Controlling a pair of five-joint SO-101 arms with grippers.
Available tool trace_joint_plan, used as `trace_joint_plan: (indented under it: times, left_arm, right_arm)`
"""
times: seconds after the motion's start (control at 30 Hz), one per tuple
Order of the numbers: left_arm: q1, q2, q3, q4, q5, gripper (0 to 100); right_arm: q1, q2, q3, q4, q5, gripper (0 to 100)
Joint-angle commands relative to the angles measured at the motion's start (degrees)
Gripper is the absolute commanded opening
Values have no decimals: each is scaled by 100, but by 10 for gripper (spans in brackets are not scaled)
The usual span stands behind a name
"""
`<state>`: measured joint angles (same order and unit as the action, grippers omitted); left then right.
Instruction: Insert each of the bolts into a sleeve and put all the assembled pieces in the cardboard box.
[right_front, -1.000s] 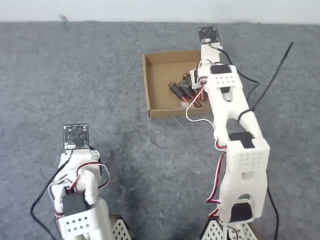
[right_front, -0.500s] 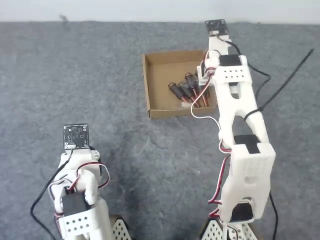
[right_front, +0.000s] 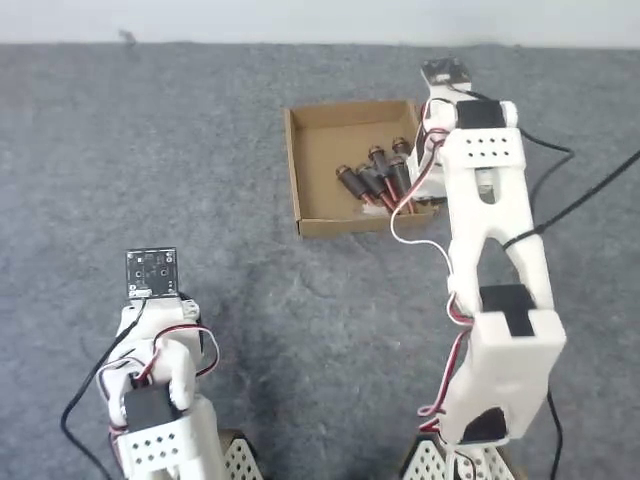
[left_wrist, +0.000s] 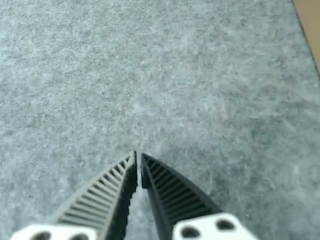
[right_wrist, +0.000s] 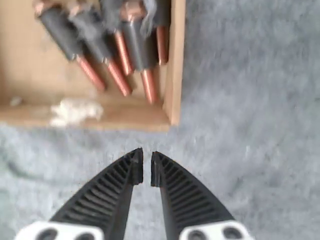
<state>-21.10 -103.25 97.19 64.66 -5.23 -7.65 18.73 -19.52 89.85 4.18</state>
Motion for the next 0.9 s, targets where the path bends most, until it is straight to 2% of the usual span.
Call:
trace_joint_plan:
  times: [0.0, 0.23, 0.37, 0.6, 0.87]
  left_arm:
    - [-44, -123, -66, 9, -53, 11]
    - [-44, -123, -66, 9, -53, 11]
    - [-44, -123, -66, 9, -53, 11]
    - [-44, -123, -66, 9, -53, 11]
    - [-44, -123, -66, 0, -53, 11]
  right_arm:
    - [66, -1024, 1020, -303, 237, 6]
    - [13, -3116, 4422, -2396, 607, 6]
    - [40, -4119, 5978, -3073, 607, 6]
    - [66, -5587, 7560, -3248, 527, 6]
    - [75, -7187, 8844, -3275, -527, 6]
